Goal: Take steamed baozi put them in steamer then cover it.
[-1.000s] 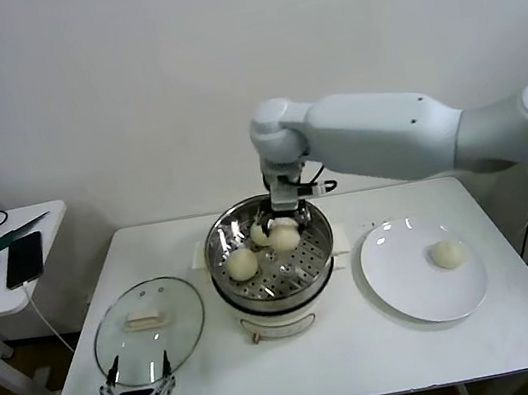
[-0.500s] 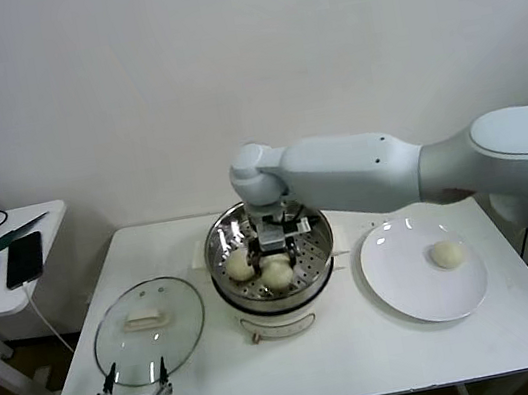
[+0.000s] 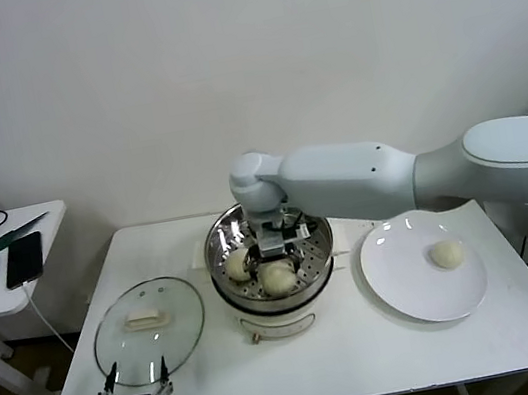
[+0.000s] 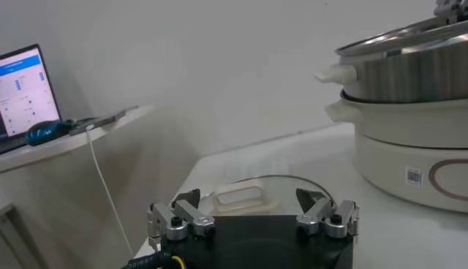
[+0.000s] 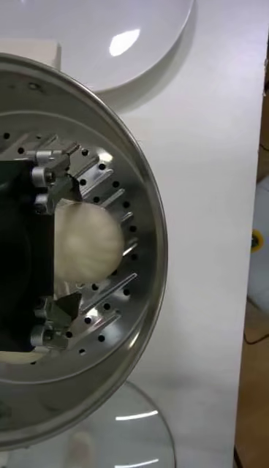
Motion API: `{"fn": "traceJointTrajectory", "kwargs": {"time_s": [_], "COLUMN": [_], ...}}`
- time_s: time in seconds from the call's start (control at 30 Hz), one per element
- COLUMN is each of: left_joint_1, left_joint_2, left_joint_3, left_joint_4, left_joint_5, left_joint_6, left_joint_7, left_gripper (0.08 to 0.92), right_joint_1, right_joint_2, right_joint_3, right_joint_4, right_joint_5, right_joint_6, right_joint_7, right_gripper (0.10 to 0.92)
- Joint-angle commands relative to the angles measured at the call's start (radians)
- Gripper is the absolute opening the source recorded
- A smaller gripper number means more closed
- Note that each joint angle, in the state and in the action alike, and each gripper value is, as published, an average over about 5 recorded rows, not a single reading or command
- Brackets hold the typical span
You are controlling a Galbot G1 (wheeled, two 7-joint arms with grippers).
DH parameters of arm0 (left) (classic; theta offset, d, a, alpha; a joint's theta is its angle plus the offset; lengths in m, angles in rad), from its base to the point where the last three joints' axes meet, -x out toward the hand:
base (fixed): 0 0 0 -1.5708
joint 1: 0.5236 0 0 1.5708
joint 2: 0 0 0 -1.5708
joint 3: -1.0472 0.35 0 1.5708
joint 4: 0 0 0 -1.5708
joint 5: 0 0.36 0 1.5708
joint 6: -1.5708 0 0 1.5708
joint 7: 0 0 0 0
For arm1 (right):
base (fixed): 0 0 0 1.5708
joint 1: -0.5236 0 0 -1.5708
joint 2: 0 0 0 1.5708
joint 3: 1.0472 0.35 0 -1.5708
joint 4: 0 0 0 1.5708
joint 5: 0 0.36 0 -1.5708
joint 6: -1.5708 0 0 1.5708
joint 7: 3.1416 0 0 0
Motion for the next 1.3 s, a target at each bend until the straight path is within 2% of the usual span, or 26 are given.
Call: {"fn": "traceJointTrajectory", "kwargs": {"time_s": [0.03,0.17,0.3,0.43,0.57,0.7,0.87,1.07,1.3], "left_joint_1": [0.001,0.001,0.003,-0.004,-0.007,0.002,0.009,0.007,0.015], "left_joint_2": [0.001,0.002,0.003,0.007,0.006,-0.005,-0.012,-0.015,-0.022], "left_joint_3": [0.001,0.003,0.007,0.011,0.01,0.005,0.003,0.002,0.001], "left_joint_4": [-0.002,-0.006,-0.014,-0.019,-0.023,-0.028,-0.041,-0.047,-0.042], "left_joint_5": [0.001,0.002,0.002,0.002,-0.001,-0.009,-0.018,-0.016,-0.01], "left_joint_6": [0.0,0.0,0.001,0.003,0.001,-0.007,-0.011,-0.007,-0.006], "left_joint_7": [-0.001,-0.001,0.0,0.001,0.0,-0.004,-0.013,-0.015,-0.017], "left_gripper": [0.823,0.823,0.823,0.823,0.823,0.823,0.823,0.823,0.823], "right_joint_1": [0.062,0.136,0.23,0.252,0.176,0.022,-0.224,-0.468,-0.58], "right_joint_2": [-0.064,-0.178,-0.325,-0.458,-0.591,-0.72,-0.799,-0.803,-0.75], "right_joint_3": [0.027,0.009,-0.079,-0.101,-0.051,0.078,0.295,0.543,0.665], "right_joint_4": [0.017,0.006,0.021,0.032,0.039,0.037,-0.037,-0.141,-0.259], "right_joint_5": [0.043,0.156,0.277,0.385,0.422,0.38,0.273,0.111,0.003], "right_joint_6": [-0.01,-0.109,-0.323,-0.509,-0.629,-0.686,-0.669,-0.604,-0.567], "right_joint_7": [-0.004,0.066,0.188,0.195,0.184,0.151,0.115,0.068,0.061], "right_gripper": [0.823,0.823,0.823,0.823,0.823,0.823,0.823,0.823,0.823]}}
